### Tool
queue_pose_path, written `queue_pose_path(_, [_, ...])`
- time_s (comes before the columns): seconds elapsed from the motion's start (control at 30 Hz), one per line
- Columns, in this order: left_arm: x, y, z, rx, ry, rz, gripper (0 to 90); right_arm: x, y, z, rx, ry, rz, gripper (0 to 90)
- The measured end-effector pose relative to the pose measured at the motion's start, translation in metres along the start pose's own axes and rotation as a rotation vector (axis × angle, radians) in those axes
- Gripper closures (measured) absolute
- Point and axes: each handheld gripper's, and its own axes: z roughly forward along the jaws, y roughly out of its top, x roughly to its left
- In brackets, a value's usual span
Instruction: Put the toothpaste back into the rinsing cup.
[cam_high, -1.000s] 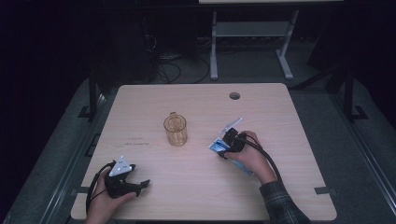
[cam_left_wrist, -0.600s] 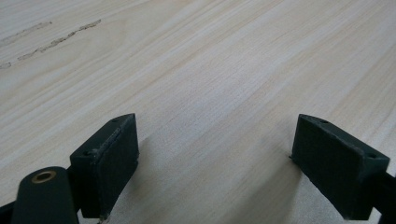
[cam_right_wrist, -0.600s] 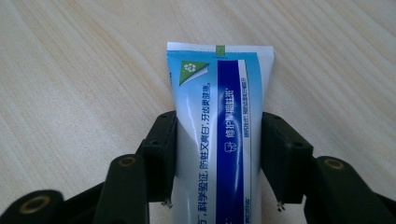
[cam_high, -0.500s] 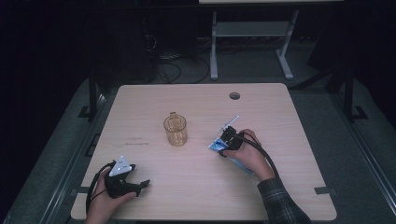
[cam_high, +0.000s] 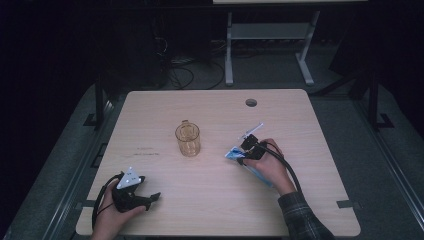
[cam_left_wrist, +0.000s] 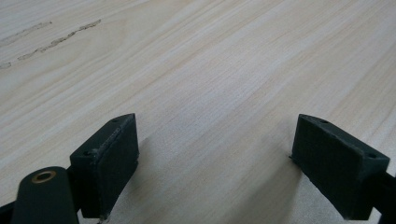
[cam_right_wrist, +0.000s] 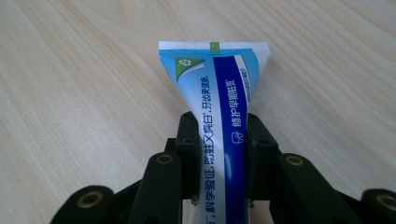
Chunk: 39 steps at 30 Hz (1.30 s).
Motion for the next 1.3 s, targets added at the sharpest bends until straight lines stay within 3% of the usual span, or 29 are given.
queue_pose_path(0.23, [0.000,0.000,0.000,0.000,0.000,0.000,14.0,-0.003,-0.002,-0.004,-0.024,0.019,0.016,72.0])
queue_pose_path(1.3, [0.000,0.000,0.000,0.000,0.000,0.000,14.0,-0.017,-0.012,-0.070,-0.299,0.095,0.093,73.3])
